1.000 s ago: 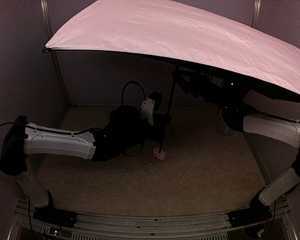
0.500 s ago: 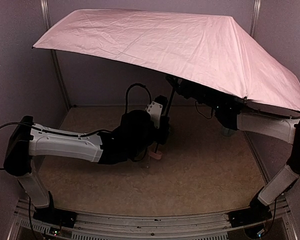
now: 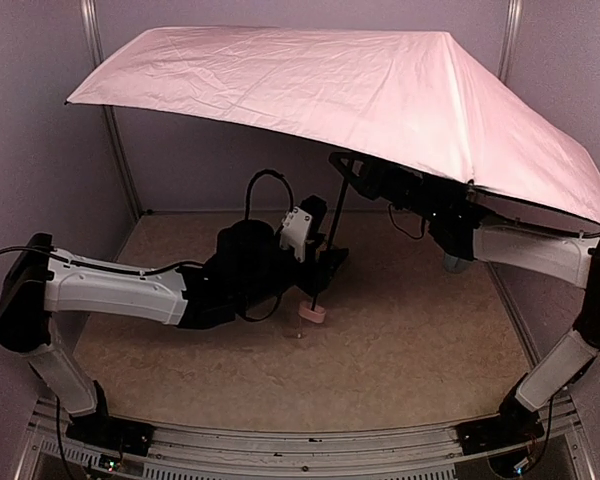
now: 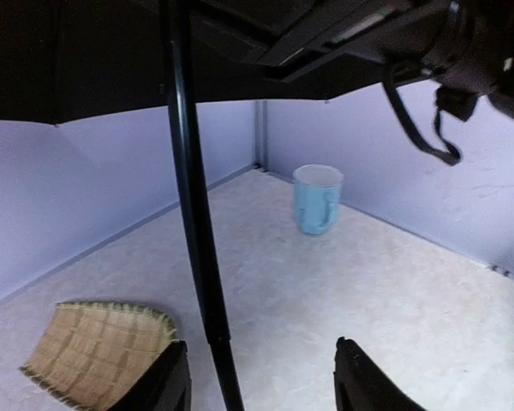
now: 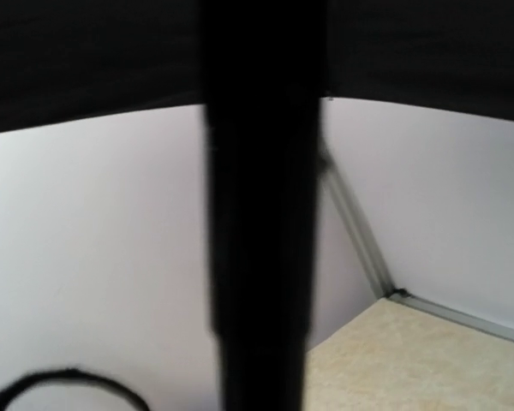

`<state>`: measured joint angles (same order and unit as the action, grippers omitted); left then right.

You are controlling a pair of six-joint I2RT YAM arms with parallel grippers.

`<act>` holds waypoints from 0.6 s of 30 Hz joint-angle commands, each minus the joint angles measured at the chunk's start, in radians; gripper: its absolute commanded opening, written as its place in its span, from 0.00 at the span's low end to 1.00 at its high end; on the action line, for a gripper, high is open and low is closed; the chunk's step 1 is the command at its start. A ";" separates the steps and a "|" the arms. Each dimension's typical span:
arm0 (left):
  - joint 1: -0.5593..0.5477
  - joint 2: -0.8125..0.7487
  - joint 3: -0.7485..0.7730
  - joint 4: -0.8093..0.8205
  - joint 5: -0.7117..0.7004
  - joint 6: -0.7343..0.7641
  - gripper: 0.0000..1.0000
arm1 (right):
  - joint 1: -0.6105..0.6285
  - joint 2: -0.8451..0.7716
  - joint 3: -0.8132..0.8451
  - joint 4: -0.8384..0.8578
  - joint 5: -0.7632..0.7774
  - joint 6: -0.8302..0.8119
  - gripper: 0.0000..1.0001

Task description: Put away the umbrella

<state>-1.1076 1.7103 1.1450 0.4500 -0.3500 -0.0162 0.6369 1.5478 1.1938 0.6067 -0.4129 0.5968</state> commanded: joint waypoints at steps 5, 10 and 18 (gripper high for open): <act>0.188 -0.139 -0.167 0.283 0.654 -0.182 0.61 | -0.013 0.029 0.089 0.352 -0.541 0.089 0.00; 0.189 -0.102 -0.154 0.338 0.866 -0.164 0.66 | -0.010 0.108 0.116 0.631 -0.649 0.310 0.00; 0.191 -0.025 -0.112 0.391 0.977 -0.217 0.55 | -0.002 0.132 0.148 0.581 -0.650 0.286 0.00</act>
<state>-0.8989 1.6539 0.9916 0.7753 0.4511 -0.2028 0.6376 1.6669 1.3090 1.1076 -1.0790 0.9127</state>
